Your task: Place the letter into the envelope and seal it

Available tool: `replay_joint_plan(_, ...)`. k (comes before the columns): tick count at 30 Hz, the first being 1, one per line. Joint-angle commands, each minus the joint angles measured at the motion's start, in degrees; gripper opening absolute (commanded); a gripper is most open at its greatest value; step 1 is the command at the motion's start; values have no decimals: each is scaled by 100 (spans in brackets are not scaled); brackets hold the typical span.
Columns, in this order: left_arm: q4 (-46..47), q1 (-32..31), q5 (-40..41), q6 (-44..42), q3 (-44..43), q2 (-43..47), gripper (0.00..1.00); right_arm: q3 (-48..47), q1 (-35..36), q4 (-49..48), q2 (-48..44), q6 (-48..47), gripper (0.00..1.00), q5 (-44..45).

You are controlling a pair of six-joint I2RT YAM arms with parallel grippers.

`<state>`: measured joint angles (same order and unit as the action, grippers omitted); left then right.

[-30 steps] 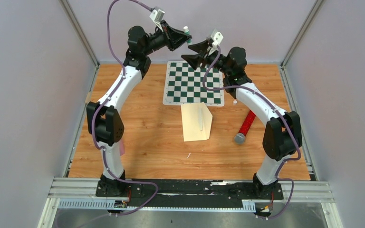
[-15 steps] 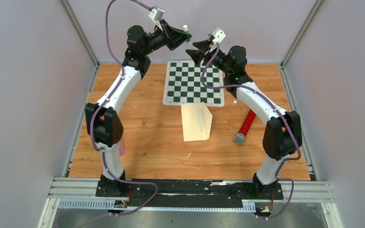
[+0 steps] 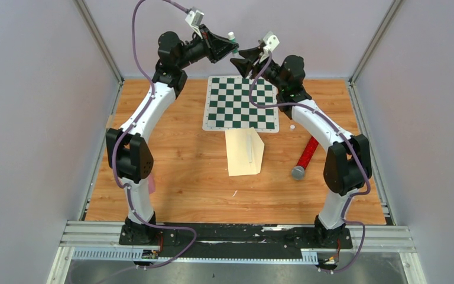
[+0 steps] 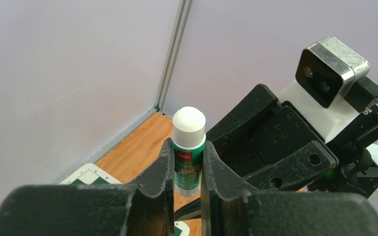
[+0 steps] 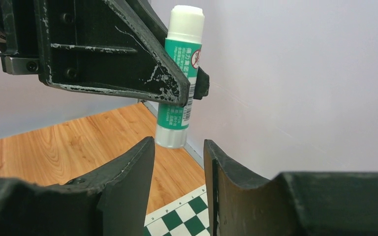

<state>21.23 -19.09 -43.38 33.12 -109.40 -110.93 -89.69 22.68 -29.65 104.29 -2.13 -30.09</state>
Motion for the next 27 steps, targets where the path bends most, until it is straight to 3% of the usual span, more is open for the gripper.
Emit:
replay_joint_plan(1, 225, -33, -67, 47, -11, 359, 0, -294, 4, -392, 25, 124, 41, -101)
replay_joint_plan(8, 219, -33, -89, 54, -22, 336, 0, -307, 0, -445, 23, 161, 36, -124)
replay_joint_plan(11, 227, -33, -93, 56, -43, 321, 0, -329, 0, -401, 29, 152, 29, -147)
replay_joint_plan(12, 220, -33, -97, 57, -44, 319, 0, -336, 4, -387, 29, 152, 23, -146)
replay_joint_plan(14, 216, -39, -100, 52, -39, 314, 0, -342, 1, -380, 30, 176, 2, -165)
replay_joint_plan(15, 219, -35, -110, 51, -29, 317, 0, -346, -9, -394, 34, 283, 0, -224)
replay_joint_plan(19, 247, -33, -176, 17, -8, 310, 0, -651, -345, -480, 210, 1781, 0, -1333)
replay_joint_plan(23, 422, 7, -399, 76, 27, 261, 0, -1645, -703, -710, 911, 3710, 0, -2892)
replay_joint_plan(27, 454, 43, -489, 127, -10, 210, 0, -1550, -760, -857, 900, 3791, 0, -3109)
